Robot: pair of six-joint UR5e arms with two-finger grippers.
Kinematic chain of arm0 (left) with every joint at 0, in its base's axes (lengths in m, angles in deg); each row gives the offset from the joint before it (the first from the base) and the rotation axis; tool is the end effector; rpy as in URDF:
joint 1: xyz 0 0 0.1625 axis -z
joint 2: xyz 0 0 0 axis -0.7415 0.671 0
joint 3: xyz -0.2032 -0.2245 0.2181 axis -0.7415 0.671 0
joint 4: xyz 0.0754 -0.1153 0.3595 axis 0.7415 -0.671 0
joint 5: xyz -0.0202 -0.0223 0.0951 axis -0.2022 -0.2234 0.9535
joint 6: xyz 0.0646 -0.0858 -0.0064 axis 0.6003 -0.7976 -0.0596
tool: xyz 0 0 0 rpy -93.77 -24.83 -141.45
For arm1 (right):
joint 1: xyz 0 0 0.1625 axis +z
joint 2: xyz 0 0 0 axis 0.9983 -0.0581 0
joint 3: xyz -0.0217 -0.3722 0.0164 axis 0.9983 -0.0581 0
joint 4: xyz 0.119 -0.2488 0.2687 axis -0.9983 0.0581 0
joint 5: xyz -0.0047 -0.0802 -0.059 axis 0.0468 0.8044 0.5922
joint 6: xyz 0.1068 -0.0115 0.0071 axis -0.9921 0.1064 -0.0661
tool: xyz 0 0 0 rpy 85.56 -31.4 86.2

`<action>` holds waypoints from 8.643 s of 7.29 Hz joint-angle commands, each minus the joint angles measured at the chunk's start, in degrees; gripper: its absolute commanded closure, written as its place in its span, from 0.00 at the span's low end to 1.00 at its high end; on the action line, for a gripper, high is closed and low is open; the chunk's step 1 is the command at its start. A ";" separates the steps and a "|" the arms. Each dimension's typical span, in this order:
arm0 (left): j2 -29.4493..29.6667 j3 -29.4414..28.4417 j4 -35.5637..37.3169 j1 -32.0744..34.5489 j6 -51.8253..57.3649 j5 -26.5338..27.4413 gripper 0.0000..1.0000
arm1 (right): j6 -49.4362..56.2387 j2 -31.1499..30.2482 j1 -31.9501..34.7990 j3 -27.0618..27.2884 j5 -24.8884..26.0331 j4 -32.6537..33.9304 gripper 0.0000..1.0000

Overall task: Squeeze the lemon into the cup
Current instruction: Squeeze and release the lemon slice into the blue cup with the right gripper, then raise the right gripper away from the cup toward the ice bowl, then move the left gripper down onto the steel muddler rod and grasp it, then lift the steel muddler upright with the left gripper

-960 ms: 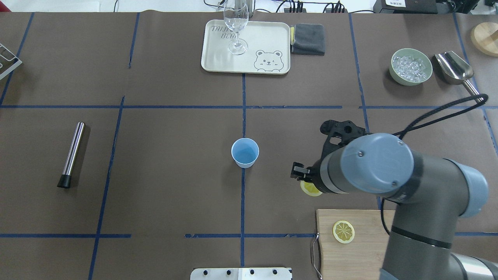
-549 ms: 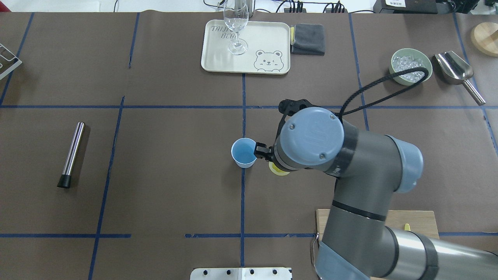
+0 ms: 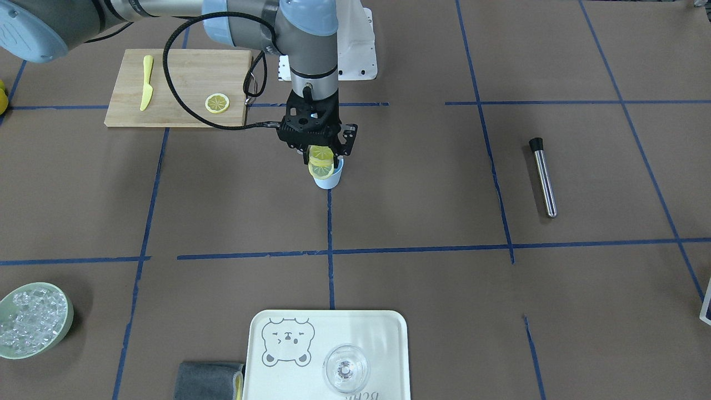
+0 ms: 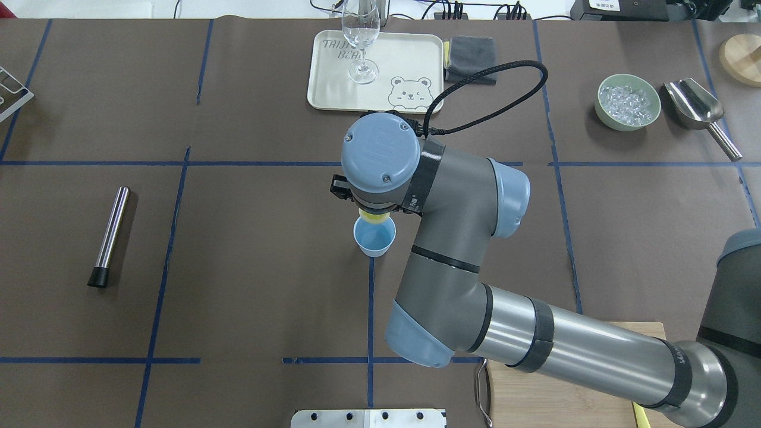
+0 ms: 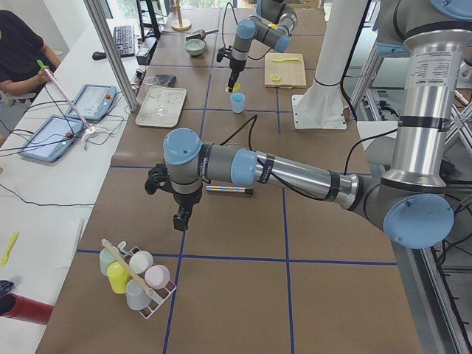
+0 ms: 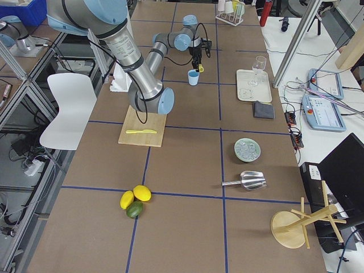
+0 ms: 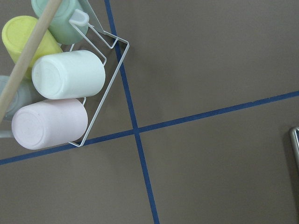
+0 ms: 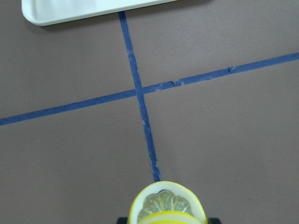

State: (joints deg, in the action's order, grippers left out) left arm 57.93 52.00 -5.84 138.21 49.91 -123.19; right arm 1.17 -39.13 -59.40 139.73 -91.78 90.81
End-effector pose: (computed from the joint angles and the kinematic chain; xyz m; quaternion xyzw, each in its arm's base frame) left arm -0.0607 -0.4832 0.5068 0.0932 0.3728 0.0873 0.9191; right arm -0.5177 -0.4030 0.1261 0.0624 -0.3894 0.1470 0.9071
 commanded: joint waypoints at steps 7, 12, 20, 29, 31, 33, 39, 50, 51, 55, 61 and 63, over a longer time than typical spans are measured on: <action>0.00 0.38 0.00 0.18 0.00 0.04 0.00 | -0.47 -0.19 -1.52 -0.50 -0.54 -0.29 0.36; 0.00 0.20 0.09 0.18 0.00 -0.05 0.00 | -0.47 -0.71 -1.96 -0.32 -0.63 -0.38 0.24; 3.68 3.01 -0.44 -6.30 -9.82 0.65 0.00 | 9.84 -12.29 5.83 14.41 -8.16 -0.38 0.00; 5.70 0.66 -0.97 -31.96 -30.06 0.30 0.00 | 54.59 -32.16 41.96 13.65 -36.91 -0.91 0.00; 8.77 -4.95 -1.23 -33.48 -29.80 0.21 0.00 | 56.74 -33.76 45.49 13.65 -40.43 -0.91 0.00; 9.32 -8.14 -4.04 -34.97 -30.15 0.12 0.00 | 56.75 -34.29 46.47 13.91 -41.15 -0.91 0.00; 12.83 -14.65 -4.13 -37.09 -30.41 0.12 0.00 | 56.83 -34.20 47.17 14.44 -41.32 -0.99 0.00; 12.74 -15.18 -3.69 -37.18 -32.26 0.39 1.00 | 56.75 -34.02 47.26 15.23 -41.24 -1.08 0.00; 12.74 -15.00 -3.52 -37.09 -32.26 0.56 1.00 | 56.66 -34.02 47.26 15.32 -41.32 -1.08 0.00; 12.30 -3.43 -2.55 -30.52 -32.08 1.79 1.00 | 56.31 -33.68 47.17 15.76 -41.15 -1.08 0.00; 22.06 14.14 -6.22 -29.52 -48.85 25.14 1.00 | 56.04 -33.67 45.59 15.76 -41.32 -1.08 0.00; 22.32 21.52 -8.51 -31.81 -49.05 26.76 1.00 | 56.30 -34.46 45.50 15.50 -41.32 -0.99 0.00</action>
State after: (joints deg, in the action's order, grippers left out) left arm 80.03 68.91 -12.47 107.64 1.05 -97.51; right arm 57.29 -73.03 -13.80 155.38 -133.10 89.78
